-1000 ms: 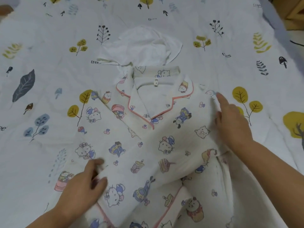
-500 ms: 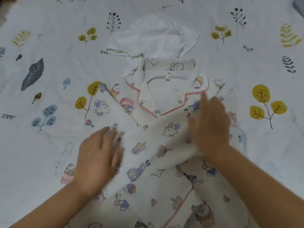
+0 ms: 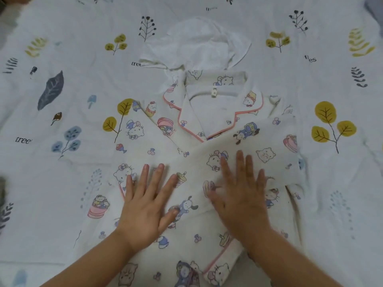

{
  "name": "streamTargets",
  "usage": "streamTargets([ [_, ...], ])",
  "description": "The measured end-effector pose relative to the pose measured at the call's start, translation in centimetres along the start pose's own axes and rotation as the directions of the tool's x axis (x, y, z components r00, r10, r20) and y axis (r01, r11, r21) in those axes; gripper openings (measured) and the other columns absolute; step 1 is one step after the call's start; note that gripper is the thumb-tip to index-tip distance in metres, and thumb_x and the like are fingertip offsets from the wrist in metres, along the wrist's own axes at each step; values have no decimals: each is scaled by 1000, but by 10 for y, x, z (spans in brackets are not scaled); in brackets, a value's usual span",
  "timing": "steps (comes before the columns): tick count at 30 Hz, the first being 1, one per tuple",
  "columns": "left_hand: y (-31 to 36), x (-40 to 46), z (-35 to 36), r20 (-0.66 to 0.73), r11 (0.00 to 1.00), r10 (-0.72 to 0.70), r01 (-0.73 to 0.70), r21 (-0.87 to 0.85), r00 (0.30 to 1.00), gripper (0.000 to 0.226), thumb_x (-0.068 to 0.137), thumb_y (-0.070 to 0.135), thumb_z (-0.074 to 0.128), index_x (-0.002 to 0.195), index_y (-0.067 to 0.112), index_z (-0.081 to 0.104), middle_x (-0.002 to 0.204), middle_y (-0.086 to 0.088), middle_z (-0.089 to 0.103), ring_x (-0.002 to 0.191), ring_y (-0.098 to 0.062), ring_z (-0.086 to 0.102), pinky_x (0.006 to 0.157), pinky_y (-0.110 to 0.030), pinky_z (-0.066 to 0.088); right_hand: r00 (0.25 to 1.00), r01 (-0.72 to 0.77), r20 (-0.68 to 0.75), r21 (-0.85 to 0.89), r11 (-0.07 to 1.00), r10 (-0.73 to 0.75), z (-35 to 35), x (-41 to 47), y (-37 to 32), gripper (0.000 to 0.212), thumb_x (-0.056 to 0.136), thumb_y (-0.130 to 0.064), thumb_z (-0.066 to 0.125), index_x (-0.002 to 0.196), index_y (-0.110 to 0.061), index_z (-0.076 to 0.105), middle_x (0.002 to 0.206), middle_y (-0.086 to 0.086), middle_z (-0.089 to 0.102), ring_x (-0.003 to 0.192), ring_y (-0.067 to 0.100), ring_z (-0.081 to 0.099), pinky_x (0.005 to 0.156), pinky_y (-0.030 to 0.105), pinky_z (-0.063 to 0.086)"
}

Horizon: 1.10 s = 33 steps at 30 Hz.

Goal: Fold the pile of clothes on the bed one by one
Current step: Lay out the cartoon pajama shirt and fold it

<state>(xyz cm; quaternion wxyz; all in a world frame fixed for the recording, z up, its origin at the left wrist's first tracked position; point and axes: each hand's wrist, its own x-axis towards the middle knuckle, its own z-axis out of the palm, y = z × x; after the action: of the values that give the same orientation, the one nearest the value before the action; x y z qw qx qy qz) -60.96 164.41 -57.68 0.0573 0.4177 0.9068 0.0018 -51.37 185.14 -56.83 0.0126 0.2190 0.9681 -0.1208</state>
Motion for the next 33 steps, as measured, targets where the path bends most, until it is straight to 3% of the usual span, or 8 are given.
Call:
streamTargets([
  [6,-23,-14,21,191,998,-10,-1,56,981,64,94,61,8,149,28,7,158,0,-5,144,-26,-12,111,-47,0,967,154,218,-75,985,-135,36,-35,9,67,93,-61,8,147,-25,23,156,6,17,145,26,4,113,48,7],
  [10,-18,-8,18,267,996,-51,28,88,962,71,90,63,-6,149,25,4,155,-12,17,144,-32,0,108,-50,8,956,123,276,-74,990,-98,34,-33,6,68,93,-61,3,147,-24,22,154,7,24,144,26,8,112,47,8],
  [14,-9,-10,3,337,996,-75,54,69,938,91,47,67,-48,131,33,-37,142,1,-39,135,-27,-28,113,-49,-10,955,102,289,-90,991,-72,12,-35,-7,73,80,-58,-11,146,-27,-11,158,8,-8,144,26,-13,112,40,-15],
  [16,-3,-13,-5,302,996,-76,88,-27,950,97,63,70,-35,145,24,-12,154,-4,-14,143,-33,-9,113,-49,-7,961,8,278,-24,1000,-1,-2,-43,-17,64,94,-45,9,150,-18,2,158,13,-4,145,29,-5,114,40,-6],
  [20,2,-38,-16,187,990,20,6,-138,982,63,92,47,24,136,6,44,144,-18,40,130,-40,40,102,-60,30,984,-138,-94,119,983,149,-6,-80,-19,45,84,-16,54,126,-2,55,132,28,50,121,44,49,98,53,38],
  [26,-32,-98,-16,149,997,46,-37,-62,988,55,91,41,28,129,8,48,139,-19,45,128,-35,40,99,-59,32,847,-526,46,202,826,529,-7,-167,-3,60,85,-4,55,141,-8,36,146,29,25,133,42,29,107,46,33],
  [30,-56,-136,-17,201,964,-183,216,-158,962,57,79,24,43,131,1,41,136,-31,39,123,-48,40,92,-62,39,739,-669,191,314,673,646,-18,-213,-13,60,89,-9,50,144,-14,24,129,17,37,110,32,44,88,40,44],
  [33,-63,-153,-22,264,818,-408,478,-321,874,56,84,14,61,132,2,36,131,-30,43,120,-47,43,93,-51,41,673,-719,233,429,547,702,-23,-227,-21,61,86,-5,53,140,-19,26,105,10,53,84,26,54,70,34,46],
])
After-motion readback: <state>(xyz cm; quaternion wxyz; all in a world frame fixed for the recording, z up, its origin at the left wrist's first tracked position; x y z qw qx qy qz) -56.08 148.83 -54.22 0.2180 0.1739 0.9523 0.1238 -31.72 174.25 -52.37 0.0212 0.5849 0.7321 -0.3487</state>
